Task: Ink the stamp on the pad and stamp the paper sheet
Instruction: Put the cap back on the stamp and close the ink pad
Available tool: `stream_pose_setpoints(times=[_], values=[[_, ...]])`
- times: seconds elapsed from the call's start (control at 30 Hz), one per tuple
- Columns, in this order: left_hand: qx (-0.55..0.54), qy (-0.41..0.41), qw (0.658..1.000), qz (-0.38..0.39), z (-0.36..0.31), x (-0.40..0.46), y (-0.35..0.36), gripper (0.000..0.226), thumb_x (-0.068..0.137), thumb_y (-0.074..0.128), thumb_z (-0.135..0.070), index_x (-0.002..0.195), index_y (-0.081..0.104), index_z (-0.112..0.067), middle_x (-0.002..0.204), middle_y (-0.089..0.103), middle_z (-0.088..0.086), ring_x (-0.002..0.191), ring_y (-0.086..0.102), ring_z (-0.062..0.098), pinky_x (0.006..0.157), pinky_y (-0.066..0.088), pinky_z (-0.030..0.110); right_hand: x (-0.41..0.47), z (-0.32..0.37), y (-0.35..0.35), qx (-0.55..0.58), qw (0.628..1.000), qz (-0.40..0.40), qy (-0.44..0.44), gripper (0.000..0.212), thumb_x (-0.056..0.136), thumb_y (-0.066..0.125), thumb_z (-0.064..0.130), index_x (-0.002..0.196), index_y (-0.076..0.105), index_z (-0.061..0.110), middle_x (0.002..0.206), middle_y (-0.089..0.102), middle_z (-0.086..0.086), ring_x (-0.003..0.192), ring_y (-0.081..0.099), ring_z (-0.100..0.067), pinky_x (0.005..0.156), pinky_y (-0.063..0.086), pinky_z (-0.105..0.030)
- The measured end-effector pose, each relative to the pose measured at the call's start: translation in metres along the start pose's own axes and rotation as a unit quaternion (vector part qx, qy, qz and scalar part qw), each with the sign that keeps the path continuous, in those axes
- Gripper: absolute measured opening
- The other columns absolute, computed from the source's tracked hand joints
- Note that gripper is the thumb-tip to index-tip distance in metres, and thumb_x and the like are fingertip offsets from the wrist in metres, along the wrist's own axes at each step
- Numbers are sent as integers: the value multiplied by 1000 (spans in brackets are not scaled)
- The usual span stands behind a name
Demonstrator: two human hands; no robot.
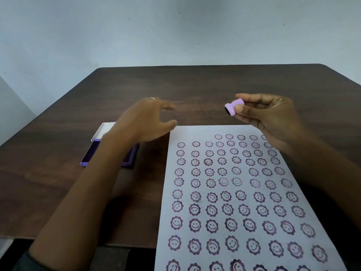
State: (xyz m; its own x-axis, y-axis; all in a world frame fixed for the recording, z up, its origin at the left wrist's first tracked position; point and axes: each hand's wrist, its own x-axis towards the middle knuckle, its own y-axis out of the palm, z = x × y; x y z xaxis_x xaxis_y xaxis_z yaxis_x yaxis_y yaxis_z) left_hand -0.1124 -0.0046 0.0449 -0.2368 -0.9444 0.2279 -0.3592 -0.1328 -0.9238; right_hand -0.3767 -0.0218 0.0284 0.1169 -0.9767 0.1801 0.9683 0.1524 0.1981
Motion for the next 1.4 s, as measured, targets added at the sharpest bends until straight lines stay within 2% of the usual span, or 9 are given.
stream_pose_setpoints(times=[0.1,0.23,0.43,0.53,0.67,0.8,0.93,1.07,1.4], values=[[16,-37,999,27,13,-1,-6,39,80,64,-38,119,62,-28,128,61,0,117,53,21,92,38,32,-1,-1,0,6,1000,2,6,39,60,73,8,98,67,5,86,76,-6,90,71,-23,74,56,-22],[8,-50,996,69,18,0,-4,24,77,68,-37,101,69,-33,102,67,-8,98,59,17,77,41,30,0,1,0,8,1000,0,7,41,60,73,9,100,66,5,85,76,-5,89,71,-22,74,56,-22],[-9,-51,997,57,21,2,-3,13,78,70,-37,88,71,-28,83,68,-11,74,59,3,62,40,22,-1,2,2,6,1000,-6,11,40,59,73,9,98,67,6,84,76,-4,88,71,-21,72,56,-21],[-24,-41,998,45,20,2,-3,13,79,70,-37,88,70,-27,82,68,-14,73,59,-1,58,38,16,-2,3,4,5,1000,-7,18,40,58,73,10,98,67,6,85,76,-5,88,71,-21,71,57,-21],[-146,-3,989,-22,1,3,-2,19,80,71,-34,93,70,-20,86,71,-8,74,64,5,68,51,21,-2,4,4,39,998,0,39,38,60,71,7,97,66,5,85,76,-6,87,71,-21,70,57,-21],[-340,11,937,-77,-33,0,5,20,80,72,-22,98,71,-14,91,74,0,81,68,10,75,54,18,-1,4,6,91,993,12,76,32,64,68,4,95,67,4,88,76,-8,90,71,-21,69,56,-21],[-453,-23,888,-76,-50,-3,19,24,81,70,-11,104,68,-8,92,73,2,80,69,5,70,50,12,-2,5,10,128,987,20,92,32,64,67,3,96,66,3,89,76,-8,90,71,-20,68,56,-21],[-500,-50,862,-72,-52,-2,24,26,81,69,-10,107,68,-5,93,73,6,80,69,6,70,50,12,-4,4,13,124,988,27,92,31,62,69,4,93,67,5,89,76,-9,88,71,-20,68,56,-21],[-512,-38,857,-51,-57,-5,29,26,81,69,-9,106,68,-5,91,73,4,78,69,4,68,48,10,-7,2,16,118,989,28,88,31,62,70,3,93,67,4,93,75,-12,91,71,-24,69,56,-22]])
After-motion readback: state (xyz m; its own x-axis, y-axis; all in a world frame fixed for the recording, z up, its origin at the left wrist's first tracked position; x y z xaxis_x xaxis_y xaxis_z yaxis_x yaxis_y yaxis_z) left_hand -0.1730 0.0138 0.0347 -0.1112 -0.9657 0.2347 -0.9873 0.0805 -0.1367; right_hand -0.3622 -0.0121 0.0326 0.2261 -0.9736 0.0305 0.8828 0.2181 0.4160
